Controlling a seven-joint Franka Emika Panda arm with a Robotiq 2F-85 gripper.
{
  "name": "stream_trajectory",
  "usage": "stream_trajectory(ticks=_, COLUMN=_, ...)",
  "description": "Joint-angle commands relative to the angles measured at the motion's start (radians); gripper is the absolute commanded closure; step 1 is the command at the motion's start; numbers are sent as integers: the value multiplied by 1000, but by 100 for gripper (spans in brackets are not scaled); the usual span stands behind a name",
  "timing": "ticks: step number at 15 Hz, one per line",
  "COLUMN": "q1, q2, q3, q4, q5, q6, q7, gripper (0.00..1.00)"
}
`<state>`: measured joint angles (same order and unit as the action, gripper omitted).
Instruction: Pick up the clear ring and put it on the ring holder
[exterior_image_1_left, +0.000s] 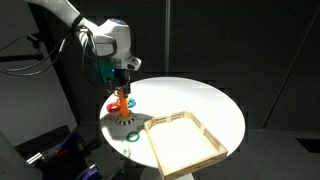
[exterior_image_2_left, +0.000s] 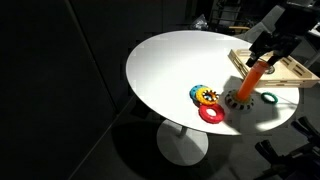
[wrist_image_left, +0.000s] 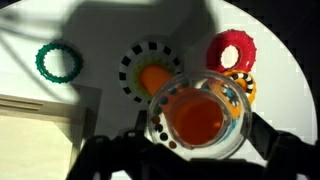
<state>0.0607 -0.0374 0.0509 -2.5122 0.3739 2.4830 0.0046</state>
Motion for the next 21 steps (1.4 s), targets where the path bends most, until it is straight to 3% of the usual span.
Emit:
stream_trajectory(ticks=1, q1=4, q2=7, q3=12, q4=-3, q5=-101, q6=46, q7=64, gripper=30)
stream_trajectory(ticks=4, q1=1, q2=2, q3=15, q4=-8, q5=-205, q6=66, q7=118, gripper=30)
stream_trajectory(ticks=5, q1=1, q2=0, q3=15, q4=-9, q5=-225, q6=66, q7=131, gripper=1)
stream_trajectory(ticks=10, q1=2, q2=1, q3=11, q4=1, q5=-213, q6=31, q7=123, gripper=0)
stream_trajectory(ticks=21, q1=-50, q2=-32, q3=-50, q4=64, q5=-189, q6=-199, q7=63, gripper=0)
